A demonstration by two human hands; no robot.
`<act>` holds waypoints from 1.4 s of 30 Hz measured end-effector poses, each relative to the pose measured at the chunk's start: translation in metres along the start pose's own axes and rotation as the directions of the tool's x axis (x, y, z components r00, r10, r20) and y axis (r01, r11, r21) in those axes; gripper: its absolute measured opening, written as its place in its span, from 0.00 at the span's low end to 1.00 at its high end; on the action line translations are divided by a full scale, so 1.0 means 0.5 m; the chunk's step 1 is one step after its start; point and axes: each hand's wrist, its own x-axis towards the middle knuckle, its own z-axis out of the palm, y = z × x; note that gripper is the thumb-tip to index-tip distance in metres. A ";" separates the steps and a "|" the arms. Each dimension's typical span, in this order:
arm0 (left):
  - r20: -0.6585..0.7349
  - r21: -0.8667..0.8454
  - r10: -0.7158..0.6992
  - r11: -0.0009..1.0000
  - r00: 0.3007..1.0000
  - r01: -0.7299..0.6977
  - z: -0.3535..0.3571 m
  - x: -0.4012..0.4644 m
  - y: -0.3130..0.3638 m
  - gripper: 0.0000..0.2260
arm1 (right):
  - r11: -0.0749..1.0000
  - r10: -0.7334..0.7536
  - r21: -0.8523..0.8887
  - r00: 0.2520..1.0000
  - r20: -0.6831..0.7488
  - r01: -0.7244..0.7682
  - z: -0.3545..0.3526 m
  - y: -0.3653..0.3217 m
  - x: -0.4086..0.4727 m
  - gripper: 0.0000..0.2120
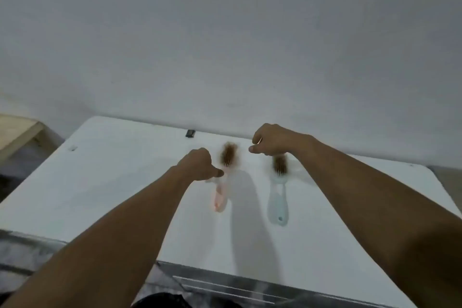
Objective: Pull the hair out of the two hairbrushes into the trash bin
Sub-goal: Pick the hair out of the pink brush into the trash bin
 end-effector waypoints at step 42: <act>0.153 -0.922 -0.511 0.236 0.846 0.309 0.029 -0.250 -0.150 0.15 | 0.859 -0.384 0.420 0.912 0.145 0.294 0.152 -0.269 0.102 0.13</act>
